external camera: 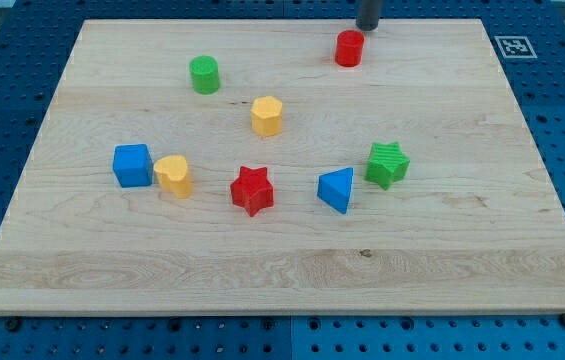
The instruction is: Slide the red circle towards the yellow hexagon
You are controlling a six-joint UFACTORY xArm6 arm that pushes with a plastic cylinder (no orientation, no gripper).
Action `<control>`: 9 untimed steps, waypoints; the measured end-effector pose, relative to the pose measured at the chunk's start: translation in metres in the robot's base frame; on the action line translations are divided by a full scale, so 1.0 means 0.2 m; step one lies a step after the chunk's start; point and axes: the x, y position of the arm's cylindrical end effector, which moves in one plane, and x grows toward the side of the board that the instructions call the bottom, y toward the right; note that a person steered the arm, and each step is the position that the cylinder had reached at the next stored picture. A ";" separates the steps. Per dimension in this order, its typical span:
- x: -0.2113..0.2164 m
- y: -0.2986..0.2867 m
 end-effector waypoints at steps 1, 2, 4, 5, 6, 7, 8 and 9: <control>0.12 0.00; 0.15 -0.01; 0.22 -0.06; 0.27 -0.09; 0.33 -0.09; 0.26 -0.06; 0.12 -0.08; 0.11 -0.27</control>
